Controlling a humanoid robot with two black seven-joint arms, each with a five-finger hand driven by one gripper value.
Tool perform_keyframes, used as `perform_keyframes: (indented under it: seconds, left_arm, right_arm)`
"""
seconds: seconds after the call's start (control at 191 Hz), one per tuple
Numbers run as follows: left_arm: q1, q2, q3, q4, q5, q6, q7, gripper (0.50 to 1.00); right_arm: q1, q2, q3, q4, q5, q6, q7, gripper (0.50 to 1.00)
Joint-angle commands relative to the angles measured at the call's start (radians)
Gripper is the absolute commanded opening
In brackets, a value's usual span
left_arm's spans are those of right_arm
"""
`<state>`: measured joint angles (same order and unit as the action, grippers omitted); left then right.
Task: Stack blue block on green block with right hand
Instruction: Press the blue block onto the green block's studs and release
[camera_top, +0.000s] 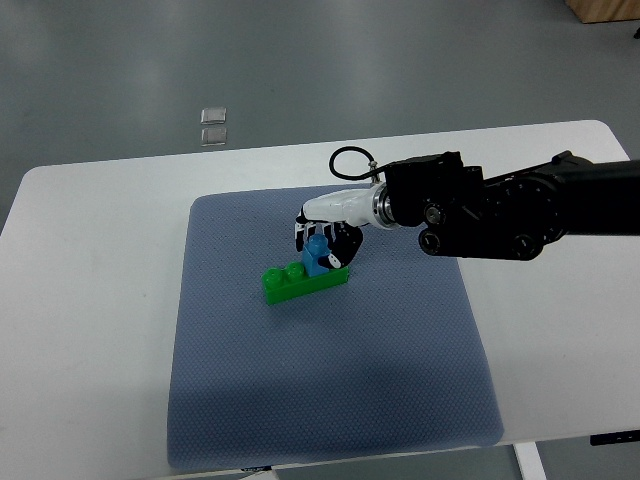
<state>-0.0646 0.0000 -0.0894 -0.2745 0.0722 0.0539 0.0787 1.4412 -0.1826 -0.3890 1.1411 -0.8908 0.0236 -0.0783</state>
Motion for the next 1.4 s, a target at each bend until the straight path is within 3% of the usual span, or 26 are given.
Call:
perform_keyframes:
  seconds: [0.0,1.394]
  left_arm:
    - [0.0,0.0,-0.001,0.0,0.001,0.0,0.001,1.0]
    - [0.0,0.0,0.0,0.0,0.001,0.0,0.0,1.0]
  right_arm:
    - [-0.01,0.0,-0.001,-0.003,-0.005,-0.008,0.0,0.543]
    - [-0.07,0.025,-0.014,-0.034,-0.071,-0.073,0.014,0.535]
